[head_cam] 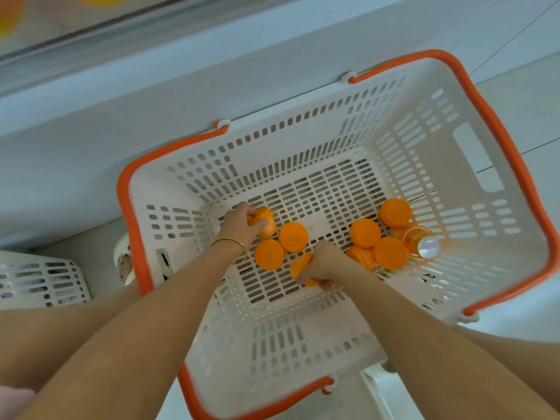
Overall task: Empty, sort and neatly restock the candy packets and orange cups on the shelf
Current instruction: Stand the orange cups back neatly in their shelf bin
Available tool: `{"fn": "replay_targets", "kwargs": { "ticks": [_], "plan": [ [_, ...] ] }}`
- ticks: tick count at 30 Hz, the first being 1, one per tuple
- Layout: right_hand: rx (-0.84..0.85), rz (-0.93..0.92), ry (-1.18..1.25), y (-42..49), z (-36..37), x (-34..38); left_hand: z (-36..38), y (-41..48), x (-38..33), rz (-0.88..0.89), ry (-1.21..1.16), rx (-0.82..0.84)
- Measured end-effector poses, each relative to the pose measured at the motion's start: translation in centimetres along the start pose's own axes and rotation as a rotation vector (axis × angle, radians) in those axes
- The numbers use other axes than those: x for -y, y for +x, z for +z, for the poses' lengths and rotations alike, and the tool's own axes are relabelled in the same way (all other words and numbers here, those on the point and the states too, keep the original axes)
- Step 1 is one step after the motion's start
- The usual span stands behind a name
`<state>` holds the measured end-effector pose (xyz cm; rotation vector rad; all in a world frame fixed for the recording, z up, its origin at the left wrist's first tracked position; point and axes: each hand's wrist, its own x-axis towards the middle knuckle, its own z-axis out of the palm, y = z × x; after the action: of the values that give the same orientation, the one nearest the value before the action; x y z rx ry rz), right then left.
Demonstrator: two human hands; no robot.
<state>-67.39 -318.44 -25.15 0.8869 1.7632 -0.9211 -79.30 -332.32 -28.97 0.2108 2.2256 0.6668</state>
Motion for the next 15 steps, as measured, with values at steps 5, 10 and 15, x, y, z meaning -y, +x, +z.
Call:
{"fn": "replay_targets", "kwargs": {
  "ticks": [5, 10, 15],
  "plan": [
    [-0.32, 0.056, -0.324, 0.3, -1.2, 0.7, 0.4, 0.2, -1.3, -0.059, -0.052, -0.014],
    [-0.541, -0.073, -0.409, 1.7, -1.1, 0.5, 0.0, -0.5, -0.4, 0.024, -0.049, -0.124],
    [-0.581, -0.174, -0.472, 2.6, -0.8, -0.8, 0.1, -1.3, 0.3, 0.047, 0.212, 0.063]
  ]
}}
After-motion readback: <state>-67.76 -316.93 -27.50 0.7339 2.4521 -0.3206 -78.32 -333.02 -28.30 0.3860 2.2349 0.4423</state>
